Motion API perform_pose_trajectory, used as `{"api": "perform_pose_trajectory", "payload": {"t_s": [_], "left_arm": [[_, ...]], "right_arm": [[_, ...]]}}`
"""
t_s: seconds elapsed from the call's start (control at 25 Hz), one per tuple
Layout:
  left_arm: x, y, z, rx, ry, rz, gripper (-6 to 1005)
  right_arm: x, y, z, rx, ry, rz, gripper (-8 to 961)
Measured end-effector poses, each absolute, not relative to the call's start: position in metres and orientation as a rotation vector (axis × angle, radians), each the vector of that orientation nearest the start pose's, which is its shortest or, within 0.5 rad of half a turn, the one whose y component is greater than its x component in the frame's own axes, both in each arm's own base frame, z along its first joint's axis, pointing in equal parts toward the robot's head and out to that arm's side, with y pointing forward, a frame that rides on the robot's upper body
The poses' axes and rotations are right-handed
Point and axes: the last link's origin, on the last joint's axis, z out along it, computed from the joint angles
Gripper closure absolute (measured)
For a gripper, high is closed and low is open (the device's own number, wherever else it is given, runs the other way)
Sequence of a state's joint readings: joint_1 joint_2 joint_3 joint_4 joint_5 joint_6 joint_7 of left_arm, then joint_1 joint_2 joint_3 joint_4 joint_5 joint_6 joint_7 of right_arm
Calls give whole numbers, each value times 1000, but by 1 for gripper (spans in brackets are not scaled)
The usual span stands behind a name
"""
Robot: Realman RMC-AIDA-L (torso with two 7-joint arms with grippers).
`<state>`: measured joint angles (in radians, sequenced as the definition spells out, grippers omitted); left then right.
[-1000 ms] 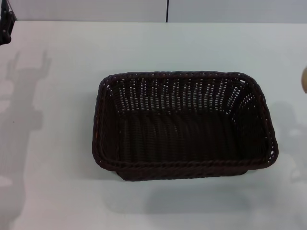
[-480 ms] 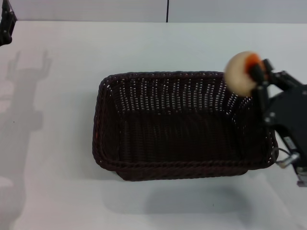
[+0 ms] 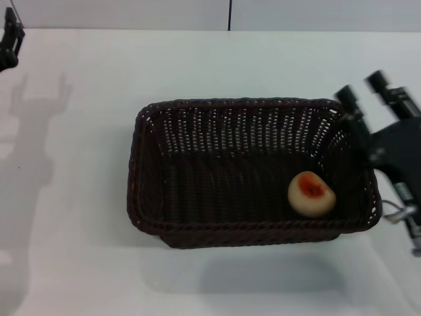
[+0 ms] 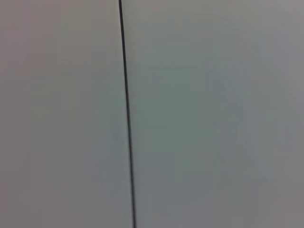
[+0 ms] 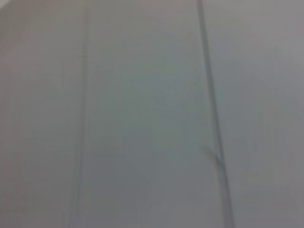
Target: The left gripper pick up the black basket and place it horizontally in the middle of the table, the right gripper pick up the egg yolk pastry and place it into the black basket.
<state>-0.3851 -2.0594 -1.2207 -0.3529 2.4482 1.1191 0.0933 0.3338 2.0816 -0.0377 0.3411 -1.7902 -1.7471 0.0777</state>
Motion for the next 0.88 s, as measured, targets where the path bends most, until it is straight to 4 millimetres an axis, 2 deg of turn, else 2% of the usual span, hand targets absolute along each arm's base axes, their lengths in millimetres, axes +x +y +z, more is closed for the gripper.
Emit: {"api": "perform_pose_trajectory", "payload": {"t_s": [0.12, 0.44, 0.56, 0.64, 0.88], "left_arm": [[-322, 341, 25, -1417, -372, -628, 217], [-335, 321, 23, -1422, -378, -607, 218], [-342, 311, 18, -1453, -388, -576, 218], [-348, 305, 17, -1454, -422, -583, 218], [-364, 293, 25, -1375, -552, -658, 218]], "right_arm": [[274, 224, -36, -1626, 320, 1152, 504], [348, 181, 12, -1281, 448, 905, 336], [371, 164, 29, -1175, 511, 861, 209], [381, 154, 36, -1127, 541, 850, 124], [392, 137, 47, -1083, 569, 857, 115]]}}
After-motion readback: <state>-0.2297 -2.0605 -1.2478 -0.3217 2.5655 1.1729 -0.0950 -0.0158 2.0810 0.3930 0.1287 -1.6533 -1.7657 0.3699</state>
